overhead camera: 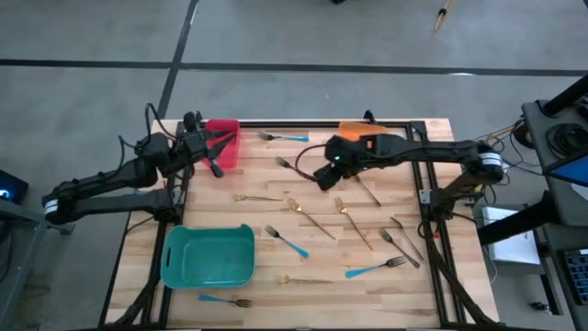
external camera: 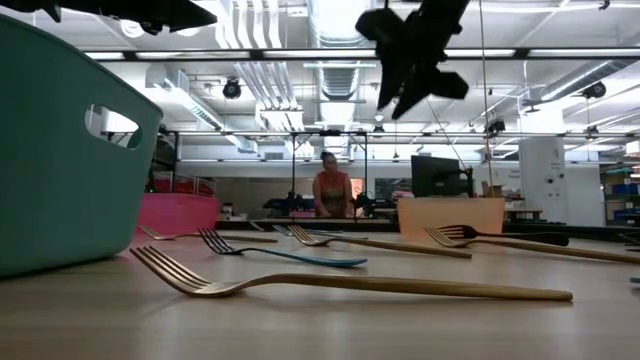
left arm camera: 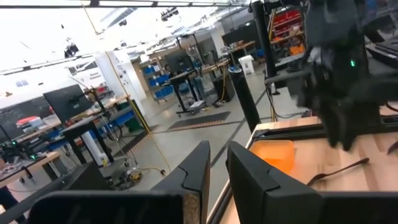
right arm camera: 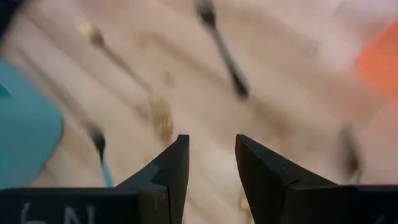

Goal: Sort silverware by color (type)
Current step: Put the gold fork into the orange bin

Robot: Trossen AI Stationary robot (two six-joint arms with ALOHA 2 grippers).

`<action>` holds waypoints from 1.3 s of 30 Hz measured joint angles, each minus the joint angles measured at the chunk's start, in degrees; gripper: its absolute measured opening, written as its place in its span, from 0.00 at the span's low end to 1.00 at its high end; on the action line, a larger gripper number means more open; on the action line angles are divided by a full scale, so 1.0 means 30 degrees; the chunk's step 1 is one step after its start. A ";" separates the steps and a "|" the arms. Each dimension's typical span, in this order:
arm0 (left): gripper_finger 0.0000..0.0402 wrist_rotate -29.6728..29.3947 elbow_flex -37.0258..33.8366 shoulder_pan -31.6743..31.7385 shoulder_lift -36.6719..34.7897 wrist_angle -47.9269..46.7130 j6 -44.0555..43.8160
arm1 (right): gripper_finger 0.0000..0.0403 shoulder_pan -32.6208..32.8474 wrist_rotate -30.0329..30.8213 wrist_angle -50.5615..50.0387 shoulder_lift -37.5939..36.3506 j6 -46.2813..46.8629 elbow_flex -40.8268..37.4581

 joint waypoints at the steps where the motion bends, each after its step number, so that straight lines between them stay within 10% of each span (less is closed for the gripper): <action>1: 0.09 0.0000 0.0000 0.0000 -0.0060 -0.0126 -0.0044 | 0.30 0.0028 -0.0833 -0.0308 0.0364 0.0434 0.0056; 10: 0.09 0.0006 0.0000 0.0000 -0.0060 -0.0223 -0.0096 | 0.30 0.1153 -0.5125 -0.5223 0.2937 0.2317 0.0035; 25: 0.09 0.0000 0.0000 0.0000 0.0071 -0.0194 0.0099 | 0.45 0.2576 -0.3287 -0.6220 0.6443 0.0475 -0.0239; 39: 0.09 -0.0291 -0.0007 0.0003 0.0071 -0.0223 0.0383 | 0.37 0.3062 -0.2117 -0.1530 0.6798 0.1413 -0.3459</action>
